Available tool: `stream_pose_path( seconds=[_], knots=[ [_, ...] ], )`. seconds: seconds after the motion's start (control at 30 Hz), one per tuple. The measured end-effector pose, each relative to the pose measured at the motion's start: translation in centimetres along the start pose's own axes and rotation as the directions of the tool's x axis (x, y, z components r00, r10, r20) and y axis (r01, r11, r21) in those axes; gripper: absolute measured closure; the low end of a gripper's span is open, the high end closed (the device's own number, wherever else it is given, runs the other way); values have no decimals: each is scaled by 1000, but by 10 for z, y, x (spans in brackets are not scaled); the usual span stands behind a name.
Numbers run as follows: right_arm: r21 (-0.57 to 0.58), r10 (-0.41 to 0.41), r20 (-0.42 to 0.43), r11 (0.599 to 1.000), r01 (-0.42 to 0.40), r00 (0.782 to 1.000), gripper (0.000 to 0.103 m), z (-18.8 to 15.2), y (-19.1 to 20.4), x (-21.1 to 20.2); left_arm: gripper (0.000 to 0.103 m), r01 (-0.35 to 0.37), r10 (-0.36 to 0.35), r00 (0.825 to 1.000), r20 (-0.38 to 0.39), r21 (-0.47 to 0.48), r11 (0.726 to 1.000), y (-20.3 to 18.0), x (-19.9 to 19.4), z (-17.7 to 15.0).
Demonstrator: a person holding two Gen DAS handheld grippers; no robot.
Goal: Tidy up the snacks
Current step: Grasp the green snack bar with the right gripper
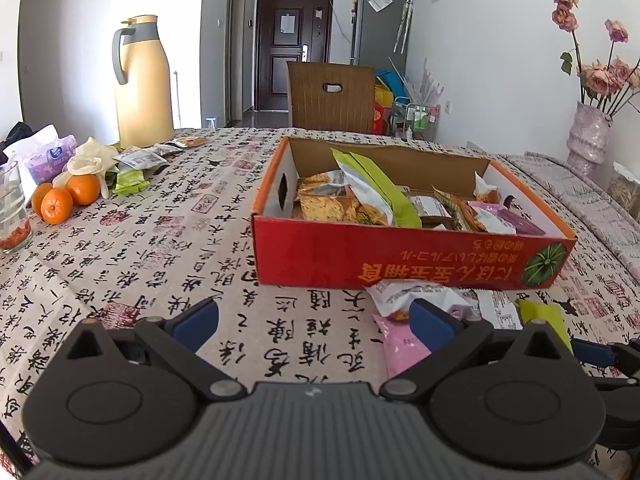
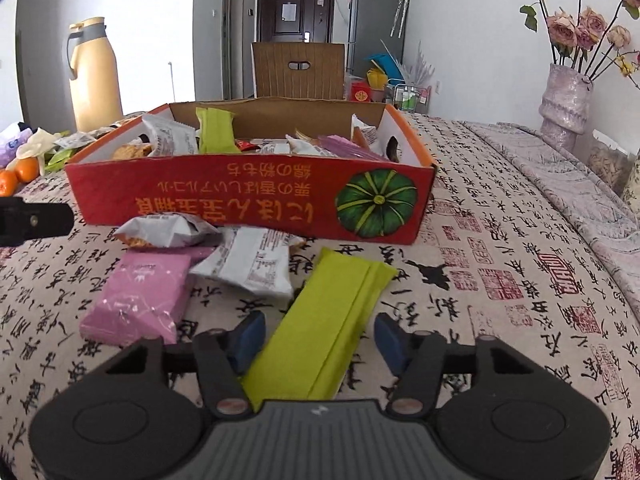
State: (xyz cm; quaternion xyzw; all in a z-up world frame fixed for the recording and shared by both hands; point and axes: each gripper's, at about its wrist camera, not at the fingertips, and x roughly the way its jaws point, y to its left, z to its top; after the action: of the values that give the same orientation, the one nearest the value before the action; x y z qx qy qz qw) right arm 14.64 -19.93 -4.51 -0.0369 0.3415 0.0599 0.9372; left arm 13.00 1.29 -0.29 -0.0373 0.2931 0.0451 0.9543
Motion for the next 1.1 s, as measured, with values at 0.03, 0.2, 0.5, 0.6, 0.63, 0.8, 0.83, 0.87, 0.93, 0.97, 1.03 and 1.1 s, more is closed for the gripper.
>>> stream_pose_path(
  seconds=[0.03, 0.2, 0.5, 0.6, 0.63, 0.8, 0.83, 0.87, 0.93, 0.97, 1.03, 1.1],
  knots=[
    [-2, 1, 3, 1000, -1, 1000, 45, -2, -2, -1, 0, 2, -2, 1000, -3, 3, 1000, -1, 0, 0],
    [-2, 16, 8, 1000, -16, 1000, 65, -6, -12, -8, 0, 8, -8, 1000, -12, 13, 1000, -7, 1, -3],
    [10, 29, 48, 1000, -29, 998, 69, -11, -24, -18, 0, 22, -21, 999, -43, 19, 1000, -17, 4, -5],
    [27, 25, 78, 999, -28, 997, 70, -9, -30, -25, 0, 33, -32, 998, -57, 24, 999, -23, 6, -6],
    [31, 24, 88, 999, -27, 996, 69, -9, -33, -27, 0, 37, -35, 997, -63, 26, 999, -26, 7, -6],
    [54, 22, 118, 998, -28, 993, 69, -7, -42, -32, 0, 45, -40, 994, -99, 48, 998, -44, 15, -8],
    [56, 22, 121, 998, -29, 992, 69, -7, -43, -32, 0, 36, -30, 994, -109, 53, 998, -48, 18, -9],
    [59, 23, 123, 998, -31, 992, 69, -7, -44, -33, 0, 29, -22, 993, -118, 57, 998, -51, 21, -9],
    [67, 25, 126, 997, -34, 992, 69, -8, -48, -33, 0, 18, -9, 990, -139, 63, 998, -57, 27, -10],
    [70, 26, 126, 997, -35, 992, 69, -8, -50, -33, 0, 15, -5, 989, -147, 63, 998, -59, 29, -11],
    [77, 29, 128, 996, -39, 991, 69, -9, -53, -32, 0, 7, 4, 987, -161, 66, 998, -64, 33, -12],
    [85, 31, 128, 995, -42, 991, 69, -10, -56, -31, 0, -5, 18, 985, -174, 76, 997, -69, 38, -13]
  ],
)
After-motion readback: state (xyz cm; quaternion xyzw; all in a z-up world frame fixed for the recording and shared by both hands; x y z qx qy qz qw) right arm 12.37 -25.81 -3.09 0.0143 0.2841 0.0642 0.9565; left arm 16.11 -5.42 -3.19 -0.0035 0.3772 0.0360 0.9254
